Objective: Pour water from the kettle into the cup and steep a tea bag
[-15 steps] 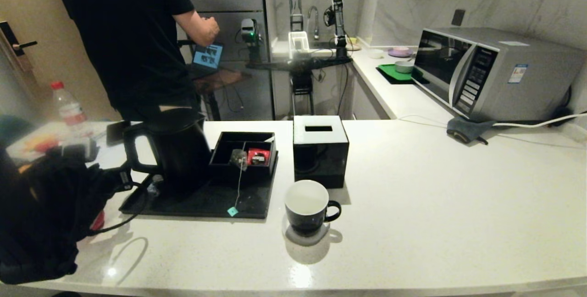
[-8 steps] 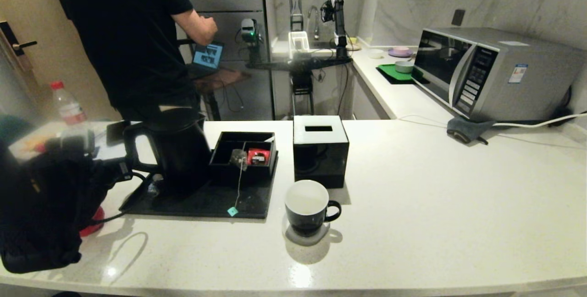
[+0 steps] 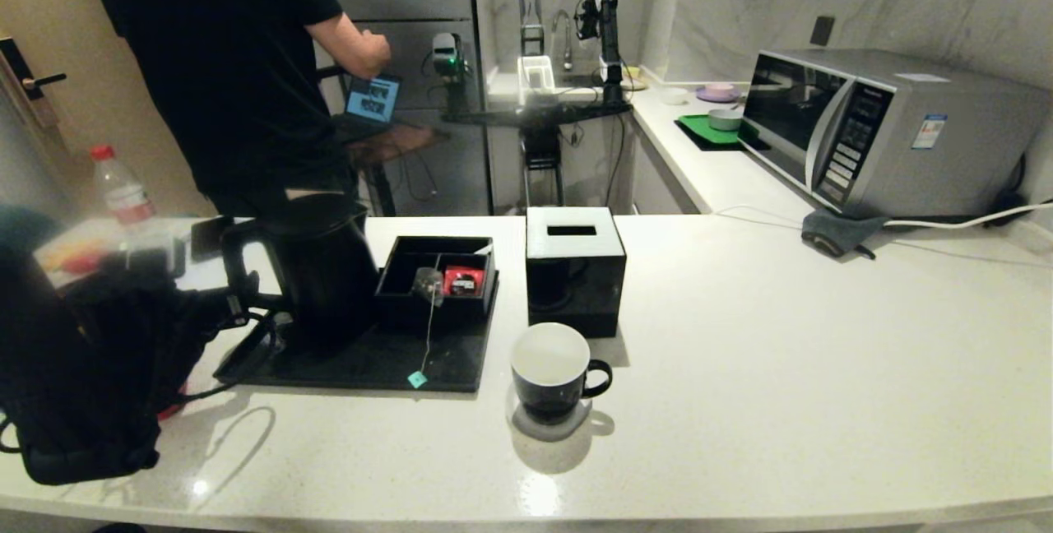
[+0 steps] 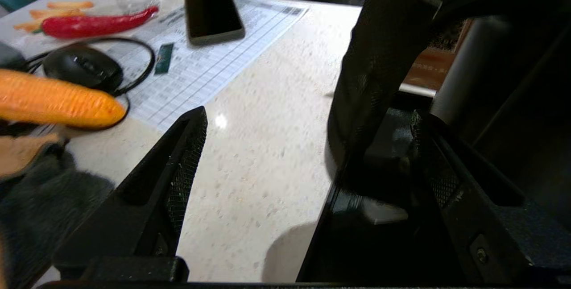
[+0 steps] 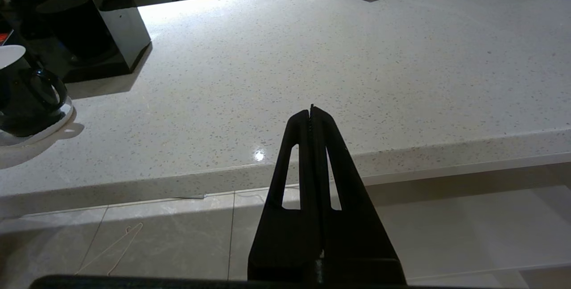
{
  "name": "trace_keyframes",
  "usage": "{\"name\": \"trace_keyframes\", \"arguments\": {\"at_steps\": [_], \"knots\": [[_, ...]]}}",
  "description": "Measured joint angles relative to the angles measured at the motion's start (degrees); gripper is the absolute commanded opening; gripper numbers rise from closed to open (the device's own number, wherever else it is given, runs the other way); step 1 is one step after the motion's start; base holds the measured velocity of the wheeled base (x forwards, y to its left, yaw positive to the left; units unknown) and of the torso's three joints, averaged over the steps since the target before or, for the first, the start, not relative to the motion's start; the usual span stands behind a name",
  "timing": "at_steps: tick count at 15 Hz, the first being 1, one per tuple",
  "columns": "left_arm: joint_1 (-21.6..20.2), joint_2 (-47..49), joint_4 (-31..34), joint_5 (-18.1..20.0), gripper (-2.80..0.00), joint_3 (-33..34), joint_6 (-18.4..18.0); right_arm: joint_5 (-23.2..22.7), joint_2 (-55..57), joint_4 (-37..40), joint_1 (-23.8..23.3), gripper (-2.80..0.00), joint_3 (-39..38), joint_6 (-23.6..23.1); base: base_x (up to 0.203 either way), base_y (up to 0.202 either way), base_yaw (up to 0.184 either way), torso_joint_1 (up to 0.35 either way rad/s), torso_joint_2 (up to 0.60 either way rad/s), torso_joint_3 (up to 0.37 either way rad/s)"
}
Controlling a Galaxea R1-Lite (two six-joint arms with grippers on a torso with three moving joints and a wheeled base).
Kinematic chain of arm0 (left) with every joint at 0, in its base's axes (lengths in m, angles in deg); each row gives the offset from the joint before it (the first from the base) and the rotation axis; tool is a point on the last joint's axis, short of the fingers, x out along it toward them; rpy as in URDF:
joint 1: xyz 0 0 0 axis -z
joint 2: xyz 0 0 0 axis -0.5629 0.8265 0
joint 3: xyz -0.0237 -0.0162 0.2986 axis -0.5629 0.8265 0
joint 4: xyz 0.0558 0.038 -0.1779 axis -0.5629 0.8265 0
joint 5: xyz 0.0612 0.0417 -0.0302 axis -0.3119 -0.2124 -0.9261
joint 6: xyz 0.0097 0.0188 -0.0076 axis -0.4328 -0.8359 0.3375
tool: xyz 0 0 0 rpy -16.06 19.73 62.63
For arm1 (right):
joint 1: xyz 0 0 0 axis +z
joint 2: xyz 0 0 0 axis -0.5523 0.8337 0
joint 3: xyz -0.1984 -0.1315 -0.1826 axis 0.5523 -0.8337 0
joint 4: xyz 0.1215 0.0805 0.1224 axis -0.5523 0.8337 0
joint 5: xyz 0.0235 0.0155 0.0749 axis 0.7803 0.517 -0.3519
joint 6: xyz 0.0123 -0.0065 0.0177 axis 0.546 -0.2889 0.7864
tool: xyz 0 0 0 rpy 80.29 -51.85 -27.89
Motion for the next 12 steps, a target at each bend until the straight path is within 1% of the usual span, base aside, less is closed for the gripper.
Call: {"name": "trace_keyframes", "arguments": {"at_steps": [4,12], "knots": [[0.1,2.4,0.0,0.0,0.00,-3.4,-0.1,0.0,0.0,0.0,0.0,-2.80,0.0,0.0,0.000,0.000,0.000,0.000,0.00,0.000],[0.5,6.1,0.0,0.1,0.00,-8.1,-0.3,0.0,0.0,0.0,0.0,-2.80,0.0,0.0,0.000,0.000,0.000,0.000,0.00,0.000]]}}
